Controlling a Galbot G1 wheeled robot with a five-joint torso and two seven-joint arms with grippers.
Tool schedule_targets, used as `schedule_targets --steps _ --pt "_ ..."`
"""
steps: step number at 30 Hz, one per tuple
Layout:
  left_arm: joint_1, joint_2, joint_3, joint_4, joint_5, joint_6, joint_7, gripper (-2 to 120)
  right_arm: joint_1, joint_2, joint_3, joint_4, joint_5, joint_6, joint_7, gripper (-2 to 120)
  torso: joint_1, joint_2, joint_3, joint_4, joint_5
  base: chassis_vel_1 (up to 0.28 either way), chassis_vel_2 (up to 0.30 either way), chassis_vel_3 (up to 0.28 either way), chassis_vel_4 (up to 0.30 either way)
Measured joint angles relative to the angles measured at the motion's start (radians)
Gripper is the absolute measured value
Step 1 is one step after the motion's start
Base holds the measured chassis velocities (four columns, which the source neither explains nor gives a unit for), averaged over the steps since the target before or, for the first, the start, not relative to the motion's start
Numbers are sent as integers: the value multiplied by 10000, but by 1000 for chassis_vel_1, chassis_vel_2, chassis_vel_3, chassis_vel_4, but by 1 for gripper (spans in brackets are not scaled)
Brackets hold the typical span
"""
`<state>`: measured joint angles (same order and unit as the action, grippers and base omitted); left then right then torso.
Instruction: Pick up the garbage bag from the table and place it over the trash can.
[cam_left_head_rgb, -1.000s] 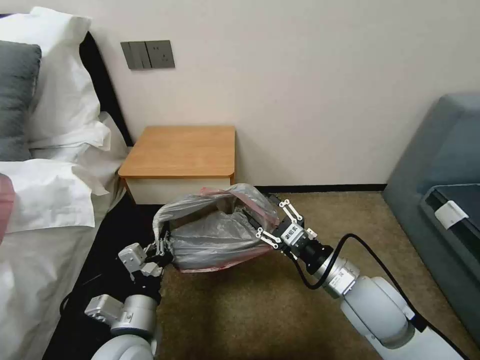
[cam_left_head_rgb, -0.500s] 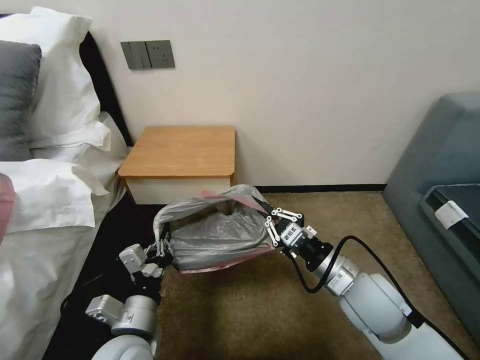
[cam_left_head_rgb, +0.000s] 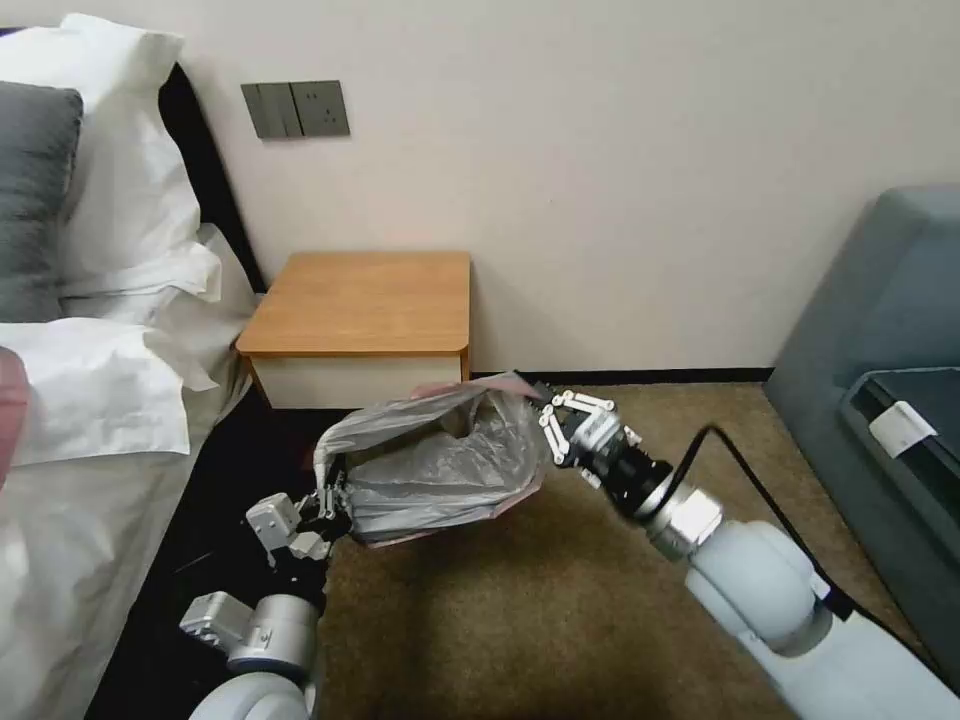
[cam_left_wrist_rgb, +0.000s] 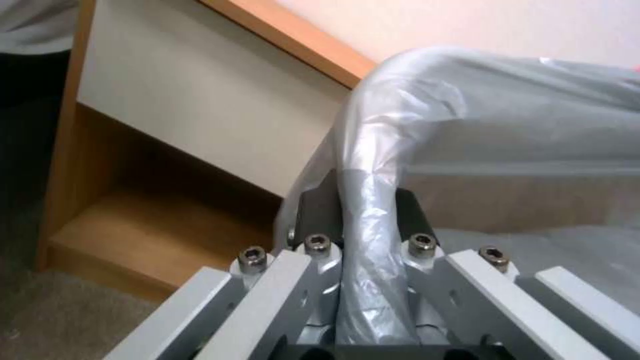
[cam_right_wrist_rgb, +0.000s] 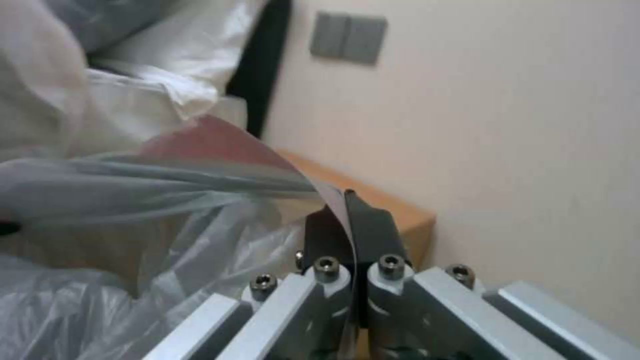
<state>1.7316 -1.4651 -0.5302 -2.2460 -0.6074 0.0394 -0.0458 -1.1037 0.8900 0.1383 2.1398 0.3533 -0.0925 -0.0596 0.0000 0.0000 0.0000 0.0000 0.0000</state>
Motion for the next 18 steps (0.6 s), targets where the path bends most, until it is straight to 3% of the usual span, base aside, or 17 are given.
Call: schedule_targets --steps 4,10,12,18 --pt "-15 -3 55 17 28 -61 120 5 505 -173 -107 -307 1863 -1119 175 0 0 0 0 1 1 0 0 0 0" --pt "-14 -12 -14 35 -9 -113 319 5 482 -237 -47 -331 3582 -1865 246 0 0 0 0 -1 1 0 0 0 0" --pt "-57 -18 -66 59 -201 -123 342 5 340 -230 136 -173 4825 -2371 403 0 0 0 0 0 1 0 0 0 0" --pt "-221 -80 -189 64 -934 -40 317 5 -195 -350 420 351 6238 -2837 702 0 0 0 0 -1 0 0 0 0 0"
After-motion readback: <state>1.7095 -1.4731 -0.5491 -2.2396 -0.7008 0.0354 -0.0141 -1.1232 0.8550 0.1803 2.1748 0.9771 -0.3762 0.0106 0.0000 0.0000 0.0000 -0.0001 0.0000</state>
